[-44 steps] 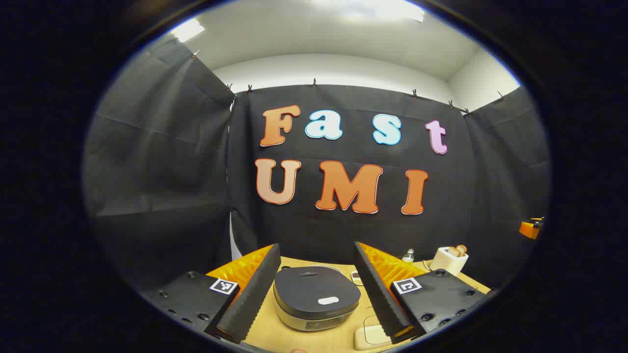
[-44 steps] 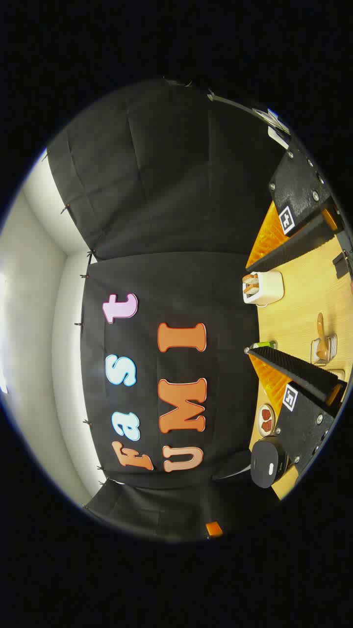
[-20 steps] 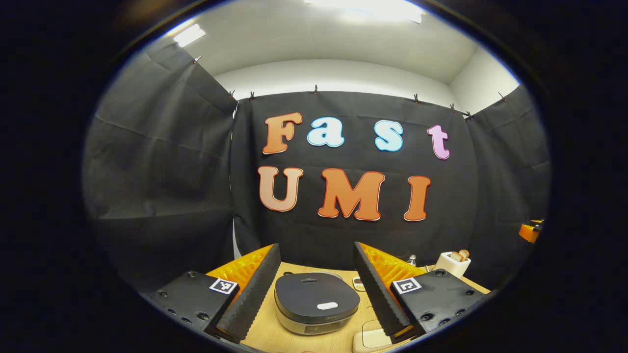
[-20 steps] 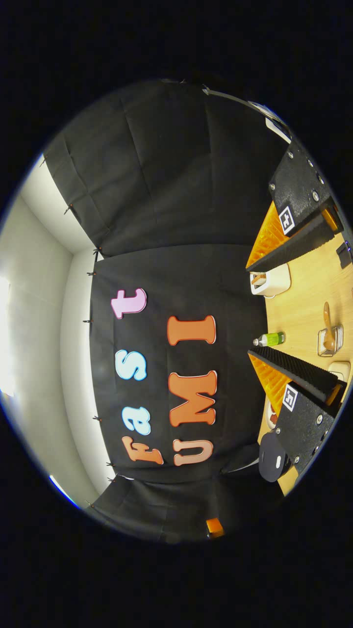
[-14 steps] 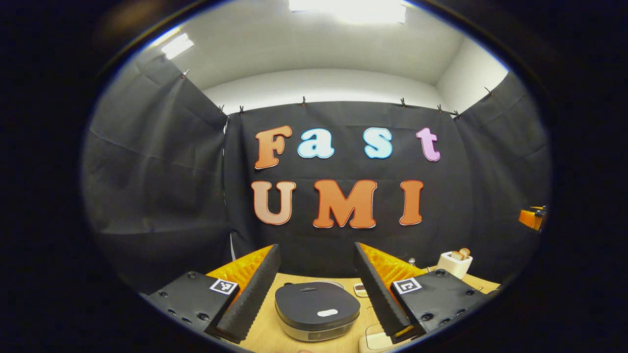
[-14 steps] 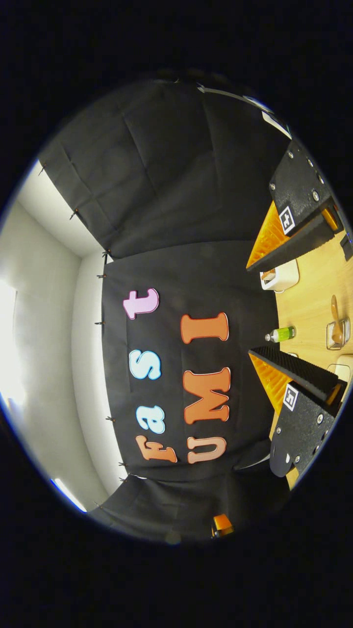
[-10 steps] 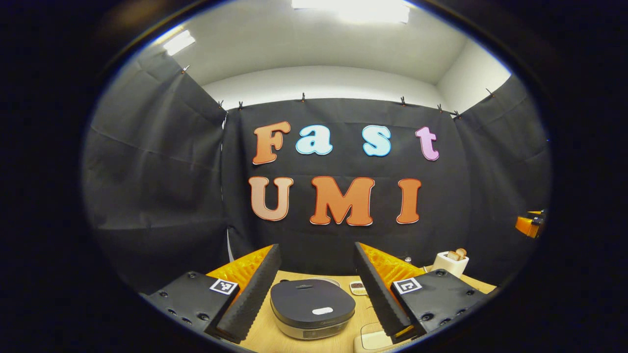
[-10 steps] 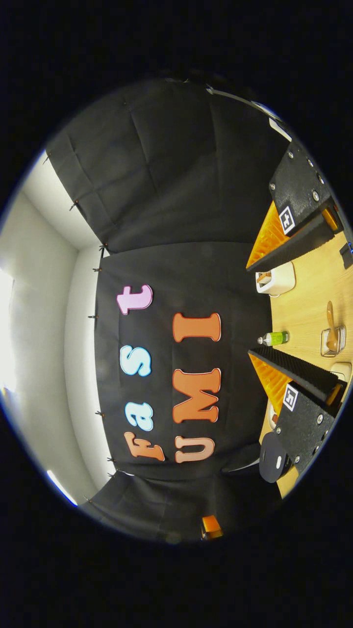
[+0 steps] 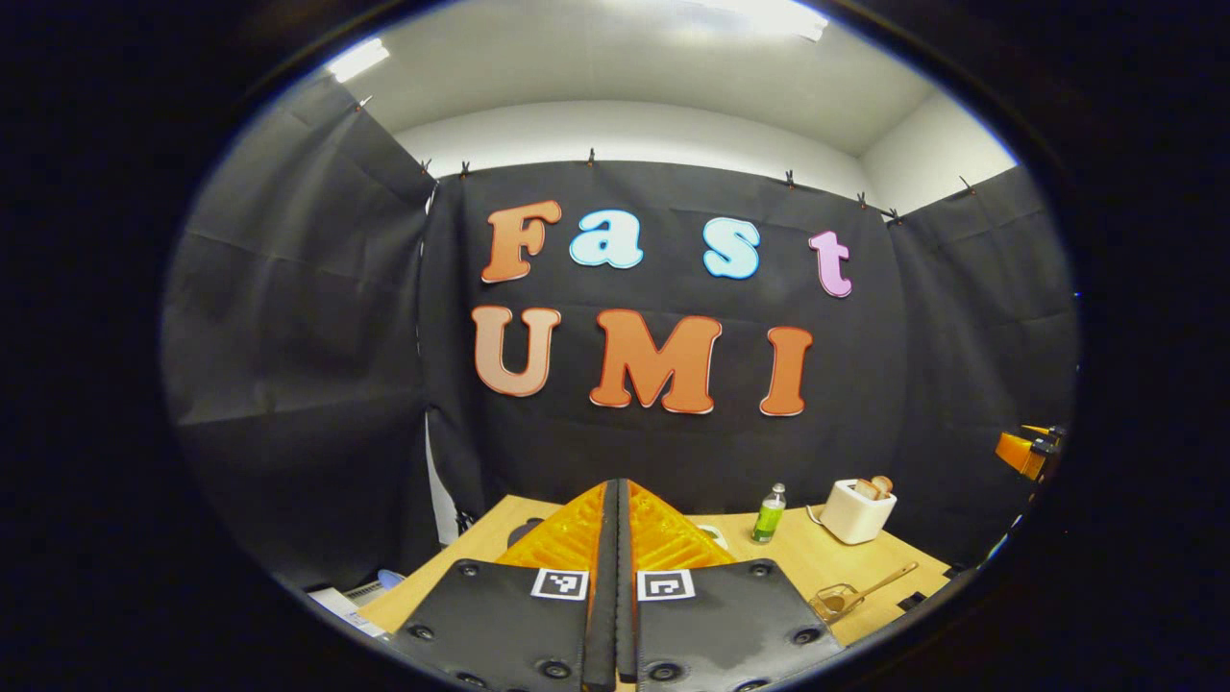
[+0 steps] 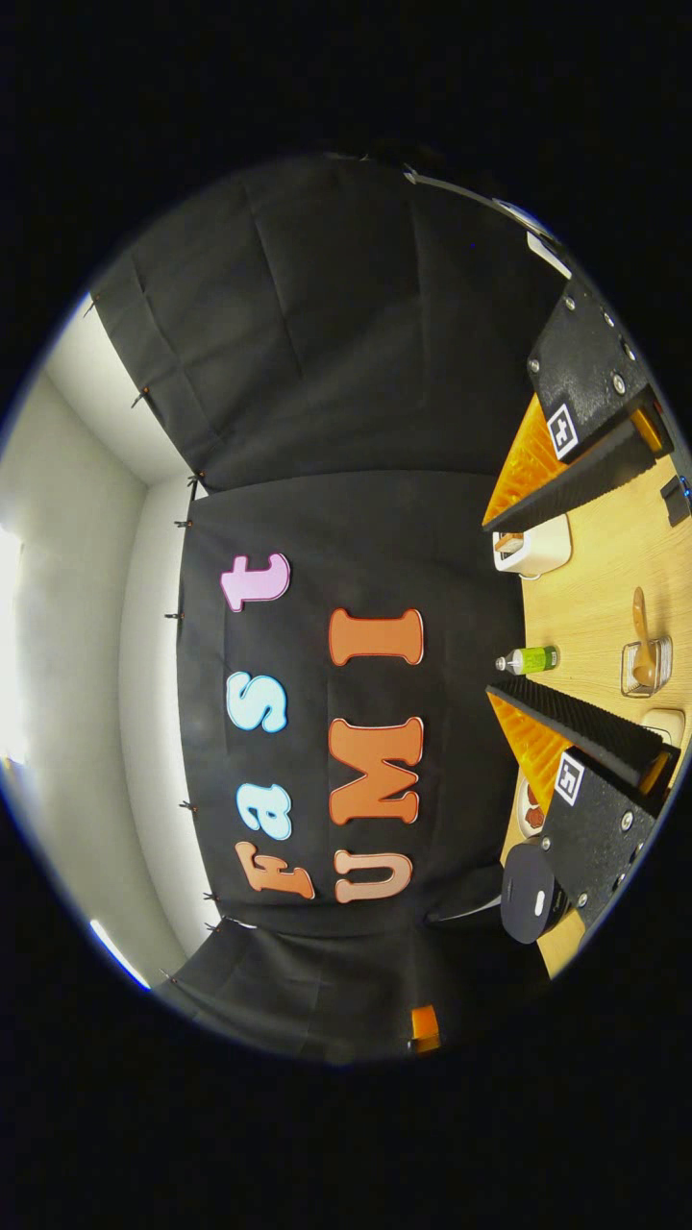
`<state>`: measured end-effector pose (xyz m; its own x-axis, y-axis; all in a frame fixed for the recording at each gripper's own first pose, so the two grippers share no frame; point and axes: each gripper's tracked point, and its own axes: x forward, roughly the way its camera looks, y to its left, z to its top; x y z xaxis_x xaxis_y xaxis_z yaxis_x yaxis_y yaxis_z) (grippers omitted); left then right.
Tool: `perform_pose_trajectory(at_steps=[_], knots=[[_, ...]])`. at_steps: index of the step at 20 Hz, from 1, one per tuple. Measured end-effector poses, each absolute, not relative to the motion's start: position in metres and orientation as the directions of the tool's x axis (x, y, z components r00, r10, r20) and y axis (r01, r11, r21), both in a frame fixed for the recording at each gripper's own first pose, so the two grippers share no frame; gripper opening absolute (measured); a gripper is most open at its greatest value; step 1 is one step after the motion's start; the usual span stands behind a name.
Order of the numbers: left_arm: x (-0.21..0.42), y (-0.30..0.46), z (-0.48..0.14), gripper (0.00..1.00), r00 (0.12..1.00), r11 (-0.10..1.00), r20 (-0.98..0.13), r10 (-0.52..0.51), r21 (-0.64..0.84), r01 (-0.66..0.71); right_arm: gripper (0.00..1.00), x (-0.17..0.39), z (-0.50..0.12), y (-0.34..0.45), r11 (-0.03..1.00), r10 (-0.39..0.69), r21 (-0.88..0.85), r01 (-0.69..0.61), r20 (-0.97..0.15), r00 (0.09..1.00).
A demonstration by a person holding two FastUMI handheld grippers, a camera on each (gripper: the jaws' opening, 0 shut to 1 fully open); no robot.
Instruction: Close the left gripper, press the button to open the rice cooker; take a wooden spoon from the chopstick holder with the right hand, scoop a spoonful of rice and pour it into the rice cooker, then put the wooden spoon back into the chopstick holder.
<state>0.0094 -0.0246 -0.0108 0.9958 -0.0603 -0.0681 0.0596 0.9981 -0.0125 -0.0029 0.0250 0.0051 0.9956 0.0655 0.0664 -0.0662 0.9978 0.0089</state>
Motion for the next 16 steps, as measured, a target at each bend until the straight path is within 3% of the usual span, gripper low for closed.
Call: perform_pose_trajectory(at_steps=[8, 13, 16], knots=[[0.073, -0.022, -0.096, 0.04, 0.957, 0.996, -0.28, -0.079, -0.067, 0.063, 0.95, -0.002, 0.003, 0.024, 0.998, 0.057, 0.028, -0.059, 0.067, 0.996], [0.118, -0.032, -0.135, 0.05, 0.925, 0.986, -0.356, -0.13, -0.146, 0.083, 0.95, 0.004, -0.011, 0.019, 0.999, 0.034, 0.03, -0.035, 0.038, 0.999], [0.134, -0.034, -0.164, 0.04, 0.903, 0.991, -0.411, -0.125, -0.097, 0.093, 0.95, 0.004, -0.022, 0.016, 0.999, 0.026, 0.032, -0.026, 0.006, 1.0]])
